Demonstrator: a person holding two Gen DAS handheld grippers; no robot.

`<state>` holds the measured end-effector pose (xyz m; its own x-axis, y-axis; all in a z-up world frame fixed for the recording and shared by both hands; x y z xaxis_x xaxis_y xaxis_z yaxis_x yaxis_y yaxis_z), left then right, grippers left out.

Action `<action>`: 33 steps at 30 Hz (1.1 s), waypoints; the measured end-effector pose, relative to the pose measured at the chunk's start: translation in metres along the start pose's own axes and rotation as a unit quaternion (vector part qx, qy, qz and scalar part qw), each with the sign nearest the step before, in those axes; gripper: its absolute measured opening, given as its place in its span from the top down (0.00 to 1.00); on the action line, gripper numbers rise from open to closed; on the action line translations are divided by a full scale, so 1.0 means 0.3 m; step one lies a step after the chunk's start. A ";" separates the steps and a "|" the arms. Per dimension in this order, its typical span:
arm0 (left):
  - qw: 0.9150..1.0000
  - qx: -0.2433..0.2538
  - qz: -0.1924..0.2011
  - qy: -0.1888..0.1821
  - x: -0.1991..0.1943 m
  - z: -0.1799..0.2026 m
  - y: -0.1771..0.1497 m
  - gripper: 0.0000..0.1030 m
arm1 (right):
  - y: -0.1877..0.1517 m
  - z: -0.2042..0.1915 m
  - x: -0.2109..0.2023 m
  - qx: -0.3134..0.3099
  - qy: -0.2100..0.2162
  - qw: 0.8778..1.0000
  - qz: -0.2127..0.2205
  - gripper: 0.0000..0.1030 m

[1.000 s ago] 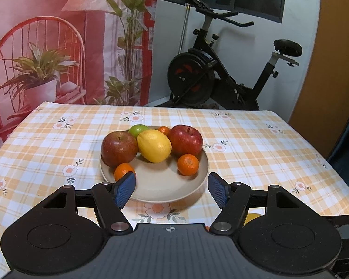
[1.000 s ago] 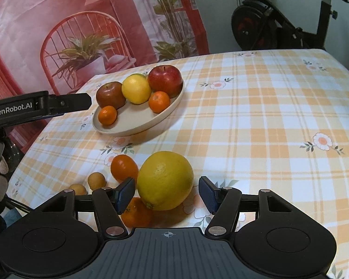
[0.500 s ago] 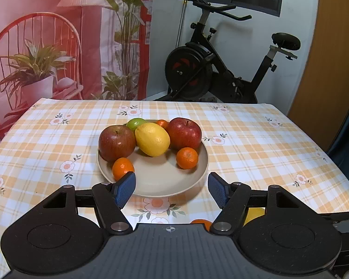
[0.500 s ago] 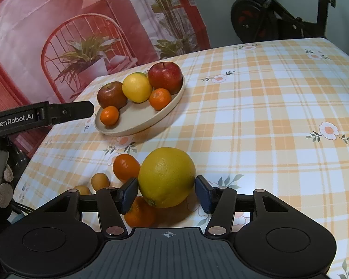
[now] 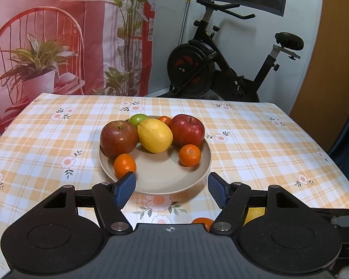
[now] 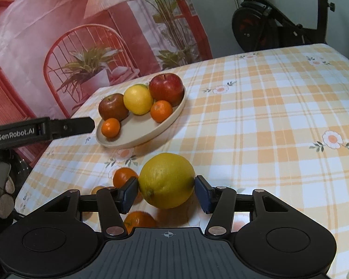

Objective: Organize fruits
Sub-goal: 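Close the right tool around the grapefruit while the left tool approaches it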

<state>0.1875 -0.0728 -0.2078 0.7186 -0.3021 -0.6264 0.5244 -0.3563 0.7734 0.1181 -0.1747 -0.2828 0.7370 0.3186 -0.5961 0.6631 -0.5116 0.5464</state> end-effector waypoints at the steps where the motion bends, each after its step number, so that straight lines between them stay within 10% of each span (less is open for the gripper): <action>1: 1.000 -0.001 -0.001 -0.001 0.002 0.000 0.000 0.31 | 0.004 -0.001 0.004 -0.001 0.001 1.000 0.003 0.52; 33: 0.995 0.056 -0.031 -0.072 0.151 0.137 0.034 0.35 | 0.224 0.186 0.044 0.098 -0.012 0.991 0.088 0.63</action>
<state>0.2066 -0.1263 -0.2322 0.6085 -0.3978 -0.6867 0.5057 -0.4725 0.7218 0.1650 -0.2493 -0.2868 0.8342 0.1935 -0.5163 0.4850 -0.7029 0.5202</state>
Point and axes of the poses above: each gripper's, at about its wrist camera, not at the fingertips, and x roughly the way its jaws point, z to its right, y to its top, the point moved 5 cm from there along x, roughly the way its jaws point, and after that the axes turned 13 degrees about x, right-handed, at the moved point
